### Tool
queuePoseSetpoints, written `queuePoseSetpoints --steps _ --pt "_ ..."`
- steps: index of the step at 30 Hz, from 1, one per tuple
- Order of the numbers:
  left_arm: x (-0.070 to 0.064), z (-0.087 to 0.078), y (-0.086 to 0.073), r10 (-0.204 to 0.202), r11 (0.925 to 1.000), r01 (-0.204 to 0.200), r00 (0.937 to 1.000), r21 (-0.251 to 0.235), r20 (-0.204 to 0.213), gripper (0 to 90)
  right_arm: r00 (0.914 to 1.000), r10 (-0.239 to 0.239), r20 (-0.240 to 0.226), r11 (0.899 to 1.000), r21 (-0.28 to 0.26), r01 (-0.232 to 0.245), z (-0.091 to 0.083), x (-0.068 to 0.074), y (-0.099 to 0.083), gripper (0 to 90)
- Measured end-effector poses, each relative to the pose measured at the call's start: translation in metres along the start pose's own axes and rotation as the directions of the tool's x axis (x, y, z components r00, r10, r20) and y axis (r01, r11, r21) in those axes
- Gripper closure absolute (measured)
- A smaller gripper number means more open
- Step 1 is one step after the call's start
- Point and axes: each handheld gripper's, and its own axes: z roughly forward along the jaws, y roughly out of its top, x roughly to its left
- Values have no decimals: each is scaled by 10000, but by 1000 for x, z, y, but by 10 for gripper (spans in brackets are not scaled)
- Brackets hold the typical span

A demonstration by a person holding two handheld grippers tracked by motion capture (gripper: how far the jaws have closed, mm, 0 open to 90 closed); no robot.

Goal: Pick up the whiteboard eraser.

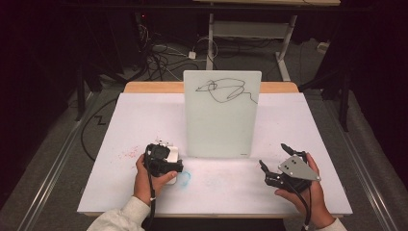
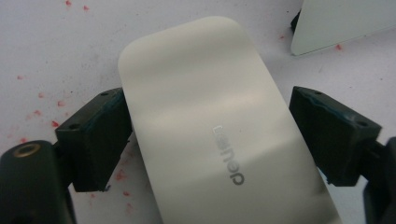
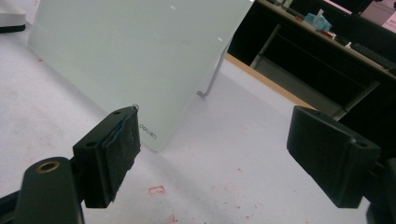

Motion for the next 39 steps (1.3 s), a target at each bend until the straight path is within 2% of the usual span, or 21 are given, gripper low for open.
queuePoseSetpoints --steps 1,2,4,5,10,17,19,21,23,24,32,35,37,39 --pt "-1 0 -1 -140 9999 140 9999 -53 -18 228 10000 -19 -62 10000 9 19 1 0 0 182" --pt "-1 0 -1 -140 9999 140 9999 -53 -18 237 10000 -19 -62 10000 9 19 1 0 0 182" --pt "-4 -2 -1 9 9999 -14 9995 -152 -315 256 10000 -19 -74 10000 26 19 1 0 -1 182" --pt "-4 -2 -1 36 9999 -41 9996 -158 -289 270 10000 -13 -80 10000 -4 13 1 0 -1 182" --pt "-1 -5 -2 68 9998 -70 9999 -180 -94 276 9999 -51 -99 10000 0 51 1 -1 -1 182" --pt "7 -19 0 289 9968 -302 9994 -746 -182 279 9999 -106 -42 9999 -111 105 0 -1 -1 182" --pt "11 -23 1 354 9949 -356 9994 -948 -29 280 9999 -143 -25 9998 -124 143 0 -1 -1 182" --pt "14 -28 2 546 9931 -549 9985 -1034 -56 280 9999 -173 -8 9997 -154 173 0 -1 -1 182" --pt "19 -32 2 551 9905 -538 9985 -1265 65 281 9998 -191 25 9997 -174 191 0 -2 -1 182" --pt "24 -36 3 581 9874 -592 9982 -1465 -120 281 9999 -167 14 9997 -183 167 0 -2 -1 182" --pt "39 -44 6 233 9781 -286 9993 -2060 -281 282 9997 -227 29 9995 -206 228 1 -2 -2 182" --pt "43 -46 7 239 9745 -322 9989 -2219 -403 282 9998 -201 -54 9996 -216 200 2 -3 -1 183" --pt "46 -46 8 384 9714 -458 9986 -2332 -361 283 9998 -205 -73 9995 -221 203 3 -3 -1 183" --pt "49 -47 9 365 9699 -435 9988 -2395 -336 283 9995 -277 -128 9993 -266 274 4 -2 0 183"
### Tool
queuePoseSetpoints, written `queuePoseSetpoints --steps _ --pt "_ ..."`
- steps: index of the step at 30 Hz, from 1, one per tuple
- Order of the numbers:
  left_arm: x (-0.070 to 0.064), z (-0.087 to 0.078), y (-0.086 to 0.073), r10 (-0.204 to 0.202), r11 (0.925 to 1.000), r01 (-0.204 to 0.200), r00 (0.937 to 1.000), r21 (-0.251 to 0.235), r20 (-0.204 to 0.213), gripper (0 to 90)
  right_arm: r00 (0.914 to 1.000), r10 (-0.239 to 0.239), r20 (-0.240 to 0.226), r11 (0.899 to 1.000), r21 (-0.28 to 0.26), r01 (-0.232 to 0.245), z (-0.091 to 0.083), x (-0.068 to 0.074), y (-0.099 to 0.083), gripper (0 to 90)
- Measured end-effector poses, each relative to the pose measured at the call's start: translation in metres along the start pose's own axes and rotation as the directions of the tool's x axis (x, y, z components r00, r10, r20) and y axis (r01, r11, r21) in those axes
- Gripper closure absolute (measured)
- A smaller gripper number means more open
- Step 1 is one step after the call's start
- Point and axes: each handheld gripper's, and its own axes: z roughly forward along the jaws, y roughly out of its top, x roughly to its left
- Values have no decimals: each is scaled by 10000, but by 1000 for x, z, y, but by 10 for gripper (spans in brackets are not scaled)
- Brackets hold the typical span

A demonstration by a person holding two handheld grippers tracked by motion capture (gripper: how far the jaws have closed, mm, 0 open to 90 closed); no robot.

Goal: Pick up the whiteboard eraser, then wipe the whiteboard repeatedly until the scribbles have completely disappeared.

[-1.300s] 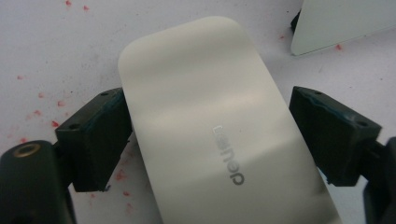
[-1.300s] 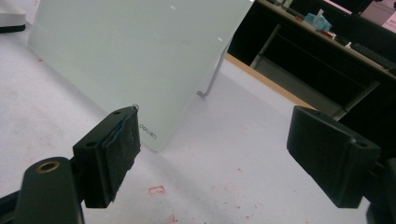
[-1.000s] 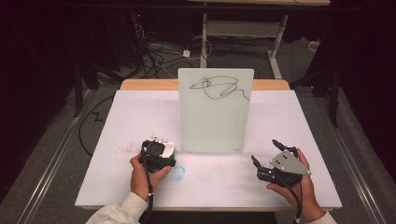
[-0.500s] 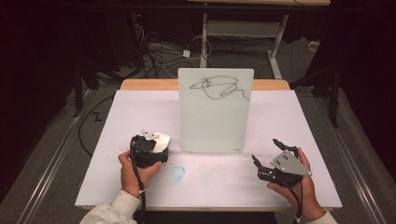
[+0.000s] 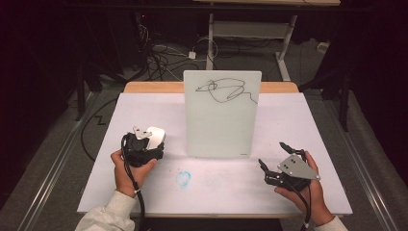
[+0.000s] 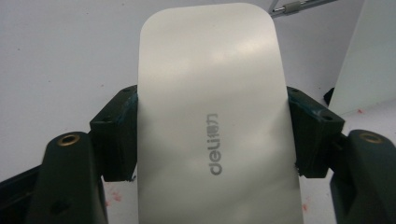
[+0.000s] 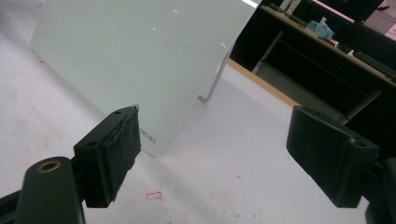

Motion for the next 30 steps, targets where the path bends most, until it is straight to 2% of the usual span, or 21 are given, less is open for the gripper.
queuePoseSetpoints --steps 3,4,6,9,13,14,23,24,25,30 --pt "3 -1 1 36 9997 -34 10000 -232 89 283 10000 -14 -55 10000 29 14 1 1 0 183" --pt "3 -2 3 145 9989 -139 9998 -458 139 283 10000 -65 -64 9999 87 66 2 0 -1 179" --pt "2 -3 4 207 9985 -200 9997 -518 132 283 10000 -45 -80 9999 90 46 2 0 -2 180" --pt "-1 -7 6 468 9951 -455 9988 -884 131 283 10000 -88 -45 9999 66 88 2 0 -3 181" --pt "-5 -13 10 870 9862 -841 9961 -1424 141 283 10000 -92 -12 9999 52 92 1 -1 -3 181" --pt "-7 -15 12 1016 9805 -974 9947 -1705 164 283 10000 -77 -18 10000 -3 77 1 -1 -2 181" --pt "-10 -18 21 1150 9699 -1052 9928 -2196 324 284 9999 -116 -11 9999 -17 116 1 0 -2 182" --pt "-10 -20 24 1244 9645 -1124 9916 -2391 357 284 9999 -173 -7 9998 -21 173 1 0 -3 182" --pt "-10 -20 24 1244 9645 -1124 9916 -2391 357 284 9999 -165 -4 9999 -41 165 0 -1 -3 182" --pt "-14 -24 31 1437 9497 -1238 9884 -2875 491 284 9999 -134 24 9999 -15 134 0 -1 -4 182"
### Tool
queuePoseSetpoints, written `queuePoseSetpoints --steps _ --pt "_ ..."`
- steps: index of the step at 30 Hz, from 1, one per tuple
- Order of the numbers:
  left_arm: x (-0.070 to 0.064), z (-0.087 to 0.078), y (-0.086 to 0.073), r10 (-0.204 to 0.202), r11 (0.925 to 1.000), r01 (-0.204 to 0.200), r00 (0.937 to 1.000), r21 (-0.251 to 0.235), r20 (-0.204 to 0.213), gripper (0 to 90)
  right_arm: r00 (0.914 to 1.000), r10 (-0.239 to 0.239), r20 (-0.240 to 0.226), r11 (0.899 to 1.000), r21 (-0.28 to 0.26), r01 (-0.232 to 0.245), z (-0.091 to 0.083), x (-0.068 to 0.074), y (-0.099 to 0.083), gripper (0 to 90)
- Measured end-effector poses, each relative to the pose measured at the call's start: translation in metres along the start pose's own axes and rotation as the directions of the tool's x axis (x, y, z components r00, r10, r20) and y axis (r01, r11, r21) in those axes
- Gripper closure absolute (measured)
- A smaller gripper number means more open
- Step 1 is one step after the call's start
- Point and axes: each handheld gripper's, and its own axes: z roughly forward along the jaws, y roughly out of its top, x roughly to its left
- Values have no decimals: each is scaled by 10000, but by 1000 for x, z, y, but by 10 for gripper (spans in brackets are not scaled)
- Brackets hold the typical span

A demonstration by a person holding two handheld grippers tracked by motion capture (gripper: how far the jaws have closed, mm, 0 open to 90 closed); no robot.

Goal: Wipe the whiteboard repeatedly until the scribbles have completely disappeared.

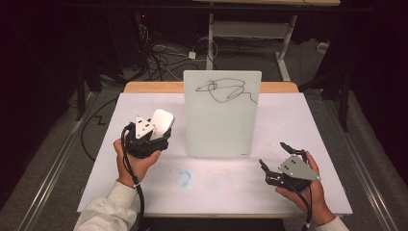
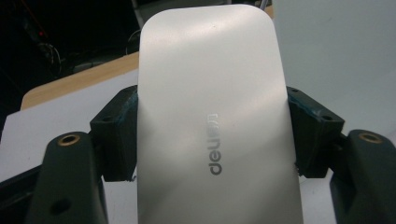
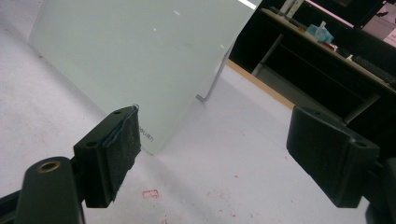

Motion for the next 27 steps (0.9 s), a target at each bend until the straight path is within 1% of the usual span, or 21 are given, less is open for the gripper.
queuePoseSetpoints --steps 3,6,9,10,11,13,15,16,17,18,19,21,23,27 --pt "-2 0 5 120 9997 -120 9999 -212 -33 284 10000 -41 23 10000 54 41 0 0 -2 182" --pt "-6 0 10 250 9984 -253 9997 -504 -76 284 10000 -70 -2 10000 -47 70 -2 1 -1 183" --pt "-10 -2 14 481 9960 -487 9988 -744 -100 284 9999 -123 -63 9999 -76 122 -2 2 0 183" --pt "-11 -2 15 441 9954 -443 9990 -850 -44 284 9998 -153 -86 9999 -69 153 -1 2 -1 182" --pt "-12 -2 17 533 9948 -526 9986 -875 55 284 9998 -153 -86 9999 -69 153 -1 2 -1 182" --pt "-16 0 20 528 9944 -515 9985 -920 122 284 9999 -126 -102 9999 -26 126 -1 3 -1 182" --pt "-21 3 23 684 9928 -682 9977 -983 -19 284 9998 -134 -119 9999 -30 134 0 4 -2 182" --pt "-23 4 25 772 9919 -768 9970 -1009 3 284 9998 -157 -124 9999 -20 157 0 3 -2 182" --pt "-29 8 28 979 9897 -987 9951 -1034 -122 284 9998 -167 -103 9999 -18 167 0 3 -2 183" --pt "-29 8 28 979 9897 -987 9951 -1034 -122 284 9998 -163 -100 9999 -41 162 0 3 -2 183" --pt "-31 9 30 1078 9884 -1096 9939 -1055 -231 284 9998 -138 -109 9999 -41 137 0 3 -2 183" --pt "-35 12 35 1126 9865 -1142 9934 -1173 -199 284 9998 -155 -108 9999 -31 155 0 3 -2 183" --pt "-40 15 39 1241 9829 -1294 9911 -1306 -484 284 9998 -166 -117 9999 34 166 1 4 -2 183" --pt "-50 21 49 1389 9741 -1497 9875 -1692 -745 284 9995 -287 -125 9995 107 289 2 5 -4 183"
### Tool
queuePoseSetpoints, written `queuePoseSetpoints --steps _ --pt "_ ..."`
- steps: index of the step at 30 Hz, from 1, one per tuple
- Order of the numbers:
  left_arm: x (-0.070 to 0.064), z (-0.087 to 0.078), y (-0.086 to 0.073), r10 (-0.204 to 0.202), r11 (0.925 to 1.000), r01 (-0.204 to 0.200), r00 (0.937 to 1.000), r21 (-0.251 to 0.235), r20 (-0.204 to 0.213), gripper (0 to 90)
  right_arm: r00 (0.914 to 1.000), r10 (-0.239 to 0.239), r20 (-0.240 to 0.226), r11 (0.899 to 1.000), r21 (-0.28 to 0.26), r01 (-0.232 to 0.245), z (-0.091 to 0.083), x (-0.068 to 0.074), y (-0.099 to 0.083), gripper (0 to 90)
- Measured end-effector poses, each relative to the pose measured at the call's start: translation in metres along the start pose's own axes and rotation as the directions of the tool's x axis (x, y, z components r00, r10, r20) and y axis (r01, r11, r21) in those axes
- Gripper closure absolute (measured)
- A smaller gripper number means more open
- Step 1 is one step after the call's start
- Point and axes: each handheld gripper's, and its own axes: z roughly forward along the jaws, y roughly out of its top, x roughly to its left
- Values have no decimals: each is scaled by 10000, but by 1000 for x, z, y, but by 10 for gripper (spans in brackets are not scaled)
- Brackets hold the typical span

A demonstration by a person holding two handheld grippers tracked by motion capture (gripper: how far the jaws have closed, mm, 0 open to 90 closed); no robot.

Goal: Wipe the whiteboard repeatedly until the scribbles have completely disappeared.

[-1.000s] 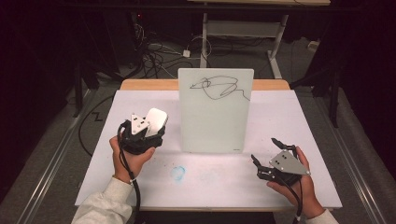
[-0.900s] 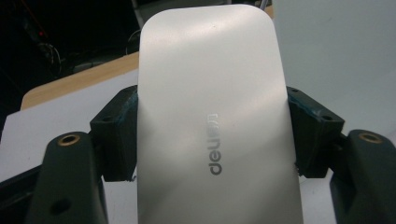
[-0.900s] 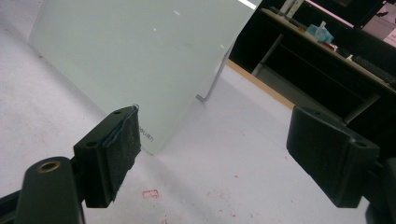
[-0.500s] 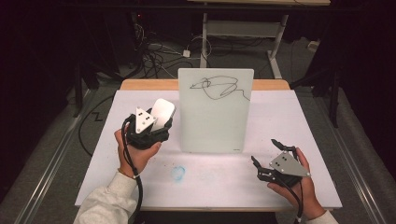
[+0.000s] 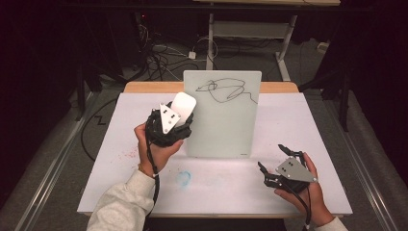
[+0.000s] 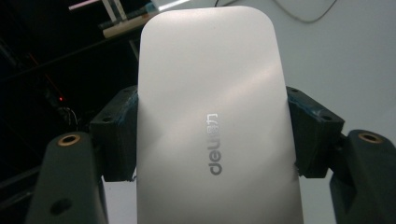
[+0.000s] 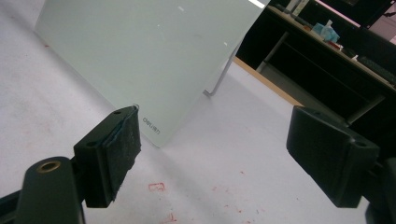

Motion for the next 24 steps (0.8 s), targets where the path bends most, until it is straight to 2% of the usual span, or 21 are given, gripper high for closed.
queuePoseSetpoints --steps 4,8,12,15,18,22,24 --pt "-12 10 10 311 9988 -319 9993 -379 -222 284 10000 -7 10 10000 66 7 1 0 -1 183" --pt "-24 23 17 654 9965 -674 9970 -491 -422 284 10000 -86 -5 9999 120 86 1 0 -2 183" --pt "-35 30 22 1235 9896 -1298 9876 -617 -965 284 9999 -138 10 9998 146 137 1 1 -2 183" --pt "-38 34 24 1283 9882 -1364 9855 -690 -1112 284 9999 -151 -29 9997 203 152 2 1 -3 183" --pt "-40 40 25 1444 9870 -1522 9807 -511 -1316 285 9997 -216 -71 9995 246 217 2 2 -3 183" --pt "-45 42 21 1546 9860 -1618 9778 -407 -1412 286 9995 -307 -82 9992 247 309 2 3 -3 183" --pt "-50 44 20 1813 9819 -1874 9717 -269 -1516 286 9996 -268 -91 9993 266 271 2 3 -3 183"
